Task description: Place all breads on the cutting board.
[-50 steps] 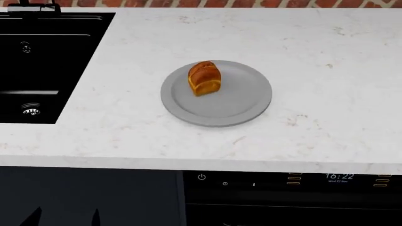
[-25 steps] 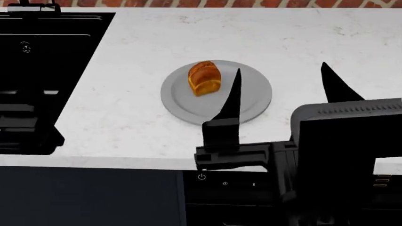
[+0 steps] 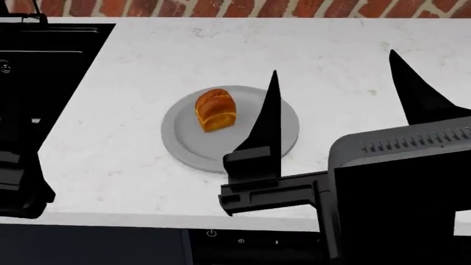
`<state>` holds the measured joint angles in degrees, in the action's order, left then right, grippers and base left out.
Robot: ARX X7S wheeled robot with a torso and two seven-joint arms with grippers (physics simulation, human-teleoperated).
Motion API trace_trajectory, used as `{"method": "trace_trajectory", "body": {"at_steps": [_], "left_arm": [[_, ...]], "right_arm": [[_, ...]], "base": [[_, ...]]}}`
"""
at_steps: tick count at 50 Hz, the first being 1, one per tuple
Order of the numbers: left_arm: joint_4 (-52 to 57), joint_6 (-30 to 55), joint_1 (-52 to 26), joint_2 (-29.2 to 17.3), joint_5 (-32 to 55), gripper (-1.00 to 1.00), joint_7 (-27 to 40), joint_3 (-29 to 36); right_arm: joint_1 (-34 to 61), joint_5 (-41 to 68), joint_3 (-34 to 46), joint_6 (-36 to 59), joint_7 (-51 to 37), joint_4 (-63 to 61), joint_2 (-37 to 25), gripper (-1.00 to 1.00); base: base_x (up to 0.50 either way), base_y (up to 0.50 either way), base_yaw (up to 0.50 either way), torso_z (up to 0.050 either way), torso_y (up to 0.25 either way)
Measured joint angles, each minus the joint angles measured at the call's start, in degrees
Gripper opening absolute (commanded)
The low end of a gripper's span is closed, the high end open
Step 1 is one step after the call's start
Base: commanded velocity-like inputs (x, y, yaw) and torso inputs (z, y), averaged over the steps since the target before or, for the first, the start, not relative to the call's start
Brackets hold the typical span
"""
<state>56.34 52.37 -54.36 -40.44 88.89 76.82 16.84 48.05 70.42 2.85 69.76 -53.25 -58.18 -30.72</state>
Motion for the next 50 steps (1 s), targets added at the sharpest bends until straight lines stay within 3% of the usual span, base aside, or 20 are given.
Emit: {"method": "trace_trajectory", "body": {"at_steps": [50], "left_arm": [[-1.99,-1.11,3.01,-0.85,-2.02,1.0,-2.5,0.41]], "right_arm": [[-2.05,-2.53,3.03,-6.2,-0.54,0.35,-3.8,1.0]], "base": [[0.35,-0.15,0.0,0.0,0.001]]}}
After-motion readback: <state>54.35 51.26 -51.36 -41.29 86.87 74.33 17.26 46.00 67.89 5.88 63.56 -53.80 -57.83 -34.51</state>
